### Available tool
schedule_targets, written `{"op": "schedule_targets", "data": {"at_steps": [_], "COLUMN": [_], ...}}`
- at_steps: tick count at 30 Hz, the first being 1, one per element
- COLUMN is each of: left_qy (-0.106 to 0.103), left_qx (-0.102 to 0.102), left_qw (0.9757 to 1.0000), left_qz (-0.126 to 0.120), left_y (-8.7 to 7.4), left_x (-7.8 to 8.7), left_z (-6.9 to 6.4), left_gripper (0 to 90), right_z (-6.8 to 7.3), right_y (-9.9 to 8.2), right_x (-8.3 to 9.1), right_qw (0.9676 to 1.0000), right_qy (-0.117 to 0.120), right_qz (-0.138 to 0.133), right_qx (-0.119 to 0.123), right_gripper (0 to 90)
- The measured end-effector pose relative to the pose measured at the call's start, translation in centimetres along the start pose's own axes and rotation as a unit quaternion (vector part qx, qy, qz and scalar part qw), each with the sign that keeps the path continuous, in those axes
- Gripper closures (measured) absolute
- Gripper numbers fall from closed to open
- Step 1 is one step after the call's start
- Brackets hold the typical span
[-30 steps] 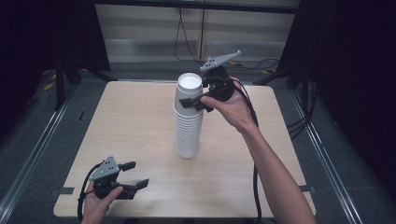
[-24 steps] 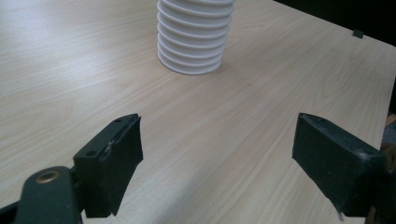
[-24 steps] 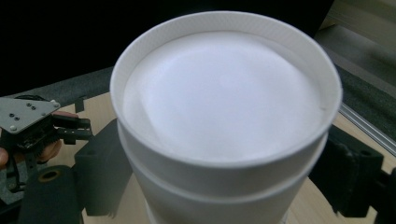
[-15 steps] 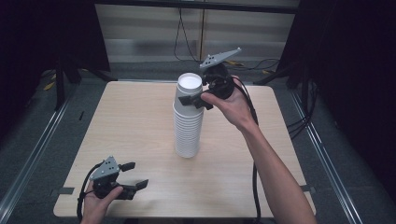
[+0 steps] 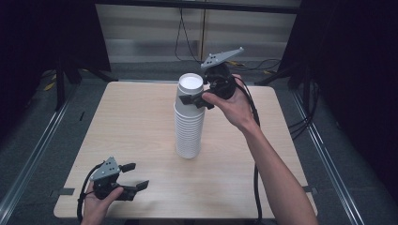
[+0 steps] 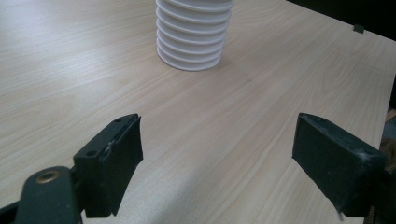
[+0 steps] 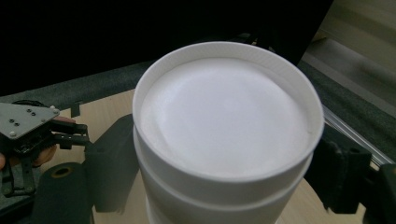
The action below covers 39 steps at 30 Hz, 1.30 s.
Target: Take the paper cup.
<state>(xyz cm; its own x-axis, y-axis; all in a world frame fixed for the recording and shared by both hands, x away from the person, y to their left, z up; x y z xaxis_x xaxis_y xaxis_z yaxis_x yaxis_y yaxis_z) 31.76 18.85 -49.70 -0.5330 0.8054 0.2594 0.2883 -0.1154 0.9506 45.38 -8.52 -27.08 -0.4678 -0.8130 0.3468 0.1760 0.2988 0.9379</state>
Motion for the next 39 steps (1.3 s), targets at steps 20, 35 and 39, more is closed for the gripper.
{"op": "schedule_targets", "data": {"at_steps": [20, 35, 39], "left_qy": [-0.001, -0.001, 0.000], "left_qx": [0.000, 0.003, 0.001], "left_qw": [1.0000, 1.0000, 1.0000], "left_qz": [0.003, 0.001, 0.002], "left_y": [0.0, -0.1, -0.1], "left_x": [0.0, 0.0, -0.1], "left_z": [0.0, 0.0, 0.1], "left_gripper": [16.0, 16.0, 16.0], "right_z": [0.0, -0.1, -0.1], "right_y": [0.3, 1.6, 1.7], "right_x": [0.1, 1.3, 1.6], "right_qw": [1.0000, 0.9981, 0.9974], "right_qy": [-0.002, 0.001, 0.002], "right_qz": [-0.006, -0.059, -0.069], "right_qx": [0.001, -0.020, -0.020], "right_gripper": [22.0, 22.4, 22.4]}}
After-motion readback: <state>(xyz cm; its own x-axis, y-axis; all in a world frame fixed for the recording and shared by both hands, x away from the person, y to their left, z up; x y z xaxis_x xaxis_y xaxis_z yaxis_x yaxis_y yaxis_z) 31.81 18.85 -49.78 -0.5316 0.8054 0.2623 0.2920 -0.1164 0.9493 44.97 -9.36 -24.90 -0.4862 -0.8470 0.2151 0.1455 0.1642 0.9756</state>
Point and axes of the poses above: each handheld gripper's, and its own axes: x roughly backward along the jaws, y roughly out of its top, z roughly to its left, the point moved 4 cm from there along -x, roughly forward along the jaws, and after that the axes turned 12 degrees about -z, right-handed, at the moved point
